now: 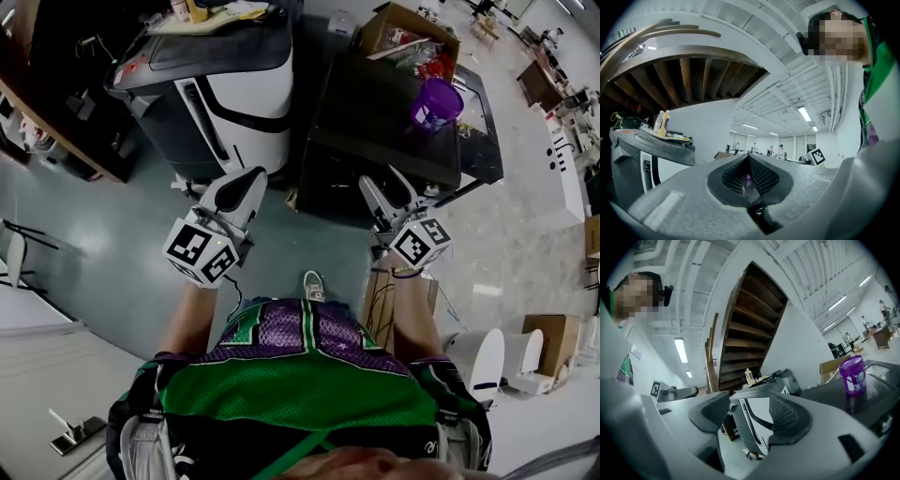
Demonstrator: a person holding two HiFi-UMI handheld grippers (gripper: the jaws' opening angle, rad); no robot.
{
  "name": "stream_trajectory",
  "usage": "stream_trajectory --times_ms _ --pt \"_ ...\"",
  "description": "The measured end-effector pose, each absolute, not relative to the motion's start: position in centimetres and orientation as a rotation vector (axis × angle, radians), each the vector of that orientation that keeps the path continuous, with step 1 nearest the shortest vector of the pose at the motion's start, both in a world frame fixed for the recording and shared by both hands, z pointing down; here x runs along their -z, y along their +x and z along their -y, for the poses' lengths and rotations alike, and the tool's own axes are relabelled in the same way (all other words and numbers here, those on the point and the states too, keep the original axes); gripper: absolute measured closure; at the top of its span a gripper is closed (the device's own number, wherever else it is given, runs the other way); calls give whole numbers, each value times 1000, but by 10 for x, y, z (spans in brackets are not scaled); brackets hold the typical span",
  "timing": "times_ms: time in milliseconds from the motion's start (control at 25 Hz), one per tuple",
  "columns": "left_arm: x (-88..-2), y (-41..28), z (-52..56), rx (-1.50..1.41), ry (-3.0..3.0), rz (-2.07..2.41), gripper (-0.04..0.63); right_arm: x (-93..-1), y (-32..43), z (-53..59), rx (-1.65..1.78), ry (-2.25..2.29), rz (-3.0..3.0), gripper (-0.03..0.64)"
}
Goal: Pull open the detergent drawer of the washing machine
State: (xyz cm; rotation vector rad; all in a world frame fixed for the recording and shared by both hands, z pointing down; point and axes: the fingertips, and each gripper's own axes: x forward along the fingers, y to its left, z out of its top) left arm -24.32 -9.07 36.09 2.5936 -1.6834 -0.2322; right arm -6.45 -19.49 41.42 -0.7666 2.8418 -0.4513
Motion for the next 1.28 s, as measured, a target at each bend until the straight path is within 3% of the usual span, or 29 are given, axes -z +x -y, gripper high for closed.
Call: stream_trajectory --times_ms 600,960,1280 --pt "-390 -221 130 155 2490 1734 578 -612 -86 261 725 -805 -3111 367" --pt "-401 -217 152 96 2425 1801 578 -685 -95 301 860 -795 -3108 367" --pt "-423 -222 172 88 2337 1838 578 -750 -101 333 1213 -813 -2917 367"
